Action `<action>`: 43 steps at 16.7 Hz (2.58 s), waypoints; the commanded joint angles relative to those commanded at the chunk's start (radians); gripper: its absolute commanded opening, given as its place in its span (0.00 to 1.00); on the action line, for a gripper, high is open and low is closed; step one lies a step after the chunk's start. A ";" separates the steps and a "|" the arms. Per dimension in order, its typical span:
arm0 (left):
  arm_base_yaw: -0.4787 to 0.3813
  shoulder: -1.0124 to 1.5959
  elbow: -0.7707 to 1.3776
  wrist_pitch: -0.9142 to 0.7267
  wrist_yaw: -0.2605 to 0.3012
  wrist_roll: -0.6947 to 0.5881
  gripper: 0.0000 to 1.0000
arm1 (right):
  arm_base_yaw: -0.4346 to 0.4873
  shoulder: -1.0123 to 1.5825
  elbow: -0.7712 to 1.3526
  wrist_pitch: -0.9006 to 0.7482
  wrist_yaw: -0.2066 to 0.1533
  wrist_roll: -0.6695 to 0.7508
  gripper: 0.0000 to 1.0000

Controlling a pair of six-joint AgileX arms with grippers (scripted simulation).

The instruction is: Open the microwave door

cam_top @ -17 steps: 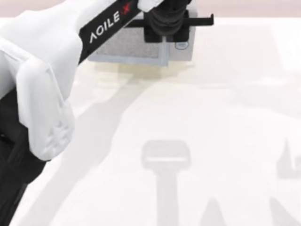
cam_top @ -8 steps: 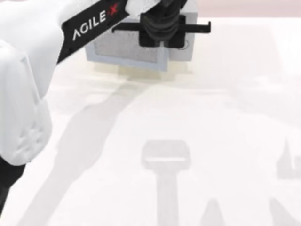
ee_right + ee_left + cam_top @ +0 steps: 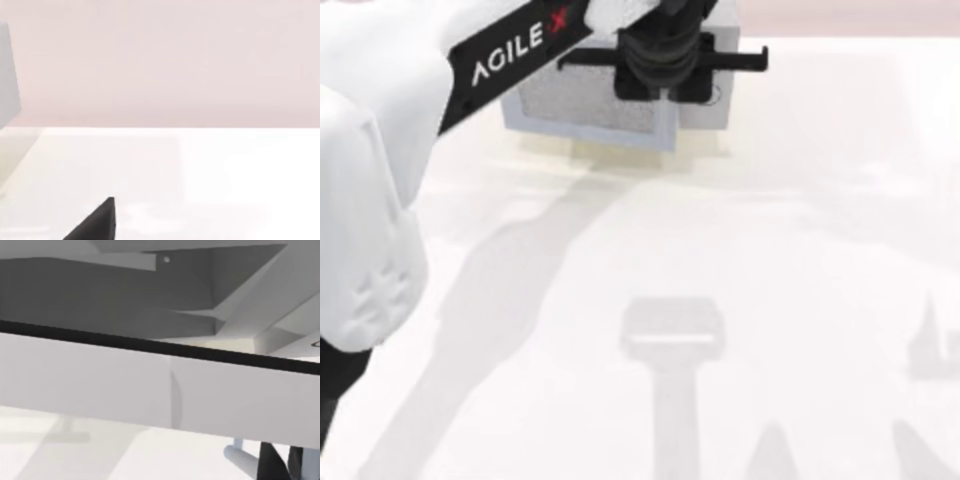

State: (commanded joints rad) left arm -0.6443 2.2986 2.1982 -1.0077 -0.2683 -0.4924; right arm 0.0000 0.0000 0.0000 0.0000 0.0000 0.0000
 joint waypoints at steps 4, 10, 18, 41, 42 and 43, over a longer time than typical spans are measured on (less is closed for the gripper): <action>0.000 0.000 0.000 0.000 0.000 0.000 0.00 | 0.000 0.000 0.000 0.000 0.000 0.000 1.00; 0.000 0.000 0.000 0.000 0.000 0.000 0.00 | 0.000 0.000 0.000 0.000 0.000 0.000 1.00; -0.007 0.004 0.000 0.001 0.005 -0.003 0.00 | 0.000 0.000 0.000 0.000 0.000 0.000 1.00; 0.009 -0.115 -0.193 0.102 0.047 0.097 0.00 | 0.000 0.000 0.000 0.000 0.000 0.000 1.00; 0.009 -0.115 -0.193 0.102 0.047 0.097 0.00 | 0.000 0.000 0.000 0.000 0.000 0.000 1.00; 0.009 -0.115 -0.193 0.102 0.047 0.097 0.00 | 0.000 0.000 0.000 0.000 0.000 0.000 1.00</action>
State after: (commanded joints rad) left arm -0.6353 2.1835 2.0053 -0.9061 -0.2212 -0.3952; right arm 0.0000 0.0000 0.0000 0.0000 0.0000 0.0000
